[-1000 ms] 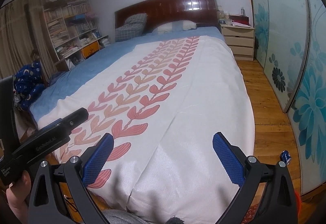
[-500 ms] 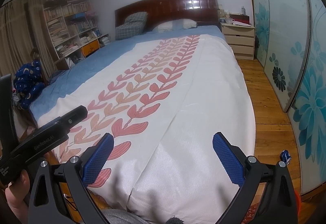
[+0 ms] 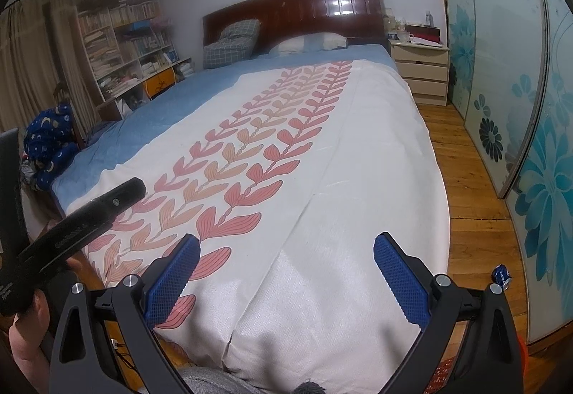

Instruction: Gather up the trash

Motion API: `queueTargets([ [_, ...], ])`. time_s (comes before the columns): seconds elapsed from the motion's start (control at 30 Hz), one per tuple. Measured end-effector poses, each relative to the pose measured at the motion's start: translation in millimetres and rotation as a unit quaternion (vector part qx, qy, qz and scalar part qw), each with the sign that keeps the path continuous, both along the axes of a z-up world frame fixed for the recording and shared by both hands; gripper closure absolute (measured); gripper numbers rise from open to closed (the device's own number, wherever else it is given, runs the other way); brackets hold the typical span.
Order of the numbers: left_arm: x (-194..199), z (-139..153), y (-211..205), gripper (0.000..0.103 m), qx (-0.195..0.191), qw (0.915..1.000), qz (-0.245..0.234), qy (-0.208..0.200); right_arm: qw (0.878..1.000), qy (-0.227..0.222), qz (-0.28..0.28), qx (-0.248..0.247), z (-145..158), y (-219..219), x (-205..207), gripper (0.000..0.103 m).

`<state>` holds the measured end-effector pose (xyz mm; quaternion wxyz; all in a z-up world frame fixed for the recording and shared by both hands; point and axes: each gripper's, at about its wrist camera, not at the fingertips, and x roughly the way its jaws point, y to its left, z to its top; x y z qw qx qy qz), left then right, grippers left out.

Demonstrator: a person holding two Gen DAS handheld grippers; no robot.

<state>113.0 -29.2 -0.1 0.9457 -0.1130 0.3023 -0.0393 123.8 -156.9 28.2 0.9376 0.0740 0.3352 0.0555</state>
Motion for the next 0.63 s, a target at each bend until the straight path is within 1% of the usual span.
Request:
queueTargets([
  [0.23, -0.8, 1.0, -5.8, 0.006, 0.013, 0.9999, -0.007, -0.003, 1.0, 0.005, 0.0, 0.003, -1.7, -1.9, 0.2, 0.007],
  [0.37, 1.0, -0.2, -3.5, 0.006, 0.005, 1.0, -0.006, 0.003, 1.0, 0.005, 0.001, 0.003, -2.6, -2.5, -0.2, 0.007],
  [0.63, 2.9, -1.9, -2.4, 0.006, 0.006, 0.9999, 0.001, 0.015, 1.0, 0.008, 0.001, 0.005, -2.6, -4.5, -0.4, 0.007],
])
